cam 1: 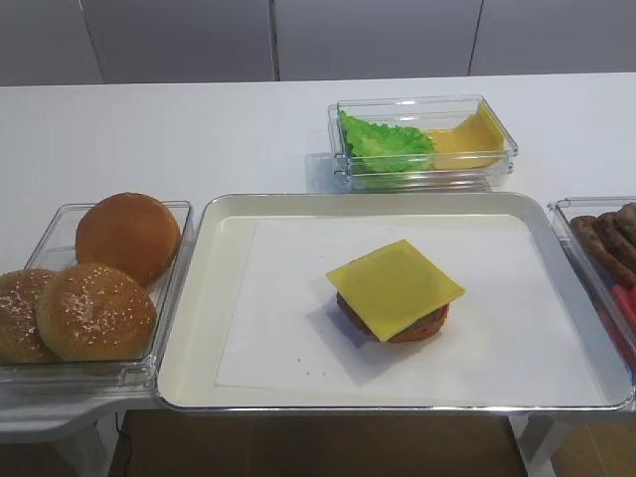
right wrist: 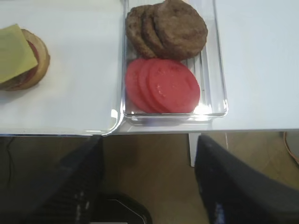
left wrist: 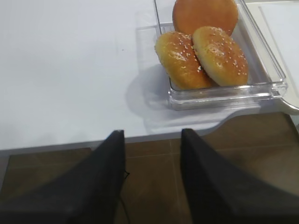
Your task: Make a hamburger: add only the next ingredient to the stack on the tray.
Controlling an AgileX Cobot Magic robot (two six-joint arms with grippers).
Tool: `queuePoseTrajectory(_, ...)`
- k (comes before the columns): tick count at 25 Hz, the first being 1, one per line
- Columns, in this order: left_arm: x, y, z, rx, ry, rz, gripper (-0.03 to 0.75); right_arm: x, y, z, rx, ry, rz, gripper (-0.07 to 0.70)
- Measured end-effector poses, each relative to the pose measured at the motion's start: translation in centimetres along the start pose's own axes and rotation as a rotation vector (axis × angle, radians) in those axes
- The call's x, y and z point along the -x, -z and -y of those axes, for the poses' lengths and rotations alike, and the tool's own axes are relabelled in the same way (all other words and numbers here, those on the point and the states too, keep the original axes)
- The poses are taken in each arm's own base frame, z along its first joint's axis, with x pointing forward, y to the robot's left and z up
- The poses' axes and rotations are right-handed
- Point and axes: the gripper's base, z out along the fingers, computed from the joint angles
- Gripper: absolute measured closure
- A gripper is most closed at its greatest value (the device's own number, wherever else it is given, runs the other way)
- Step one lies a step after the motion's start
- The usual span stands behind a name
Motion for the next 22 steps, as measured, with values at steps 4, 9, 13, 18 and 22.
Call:
queuePoseTrajectory(4,0.0,0.0,0.0,0.000,0.000,0.000,0.416,-1.2,1.0,-0.1,0.006,0.005,0.059,0.171)
queuePoseTrajectory(9,0.0,0.0,0.0,0.000,0.000,0.000,0.417,-3.9,1.3,-0.1,0.016,0.015,0.121,0.171)
queuePoseTrajectory(13,0.0,0.0,0.0,0.000,0.000,0.000,0.417,-5.9,1.7,-0.1,0.020,0.022,0.186,0.171)
queuePoseTrajectory(18,0.0,0.0,0.0,0.000,0.000,0.000,0.417,-8.2,1.8,0.0,0.023,0.030,0.259,0.171)
queuePoseTrajectory(22,0.0,0.0,0.0,0.000,0.000,0.000,0.416,-9.0,1.2,0.1,0.025,0.030,0.261,0.171)
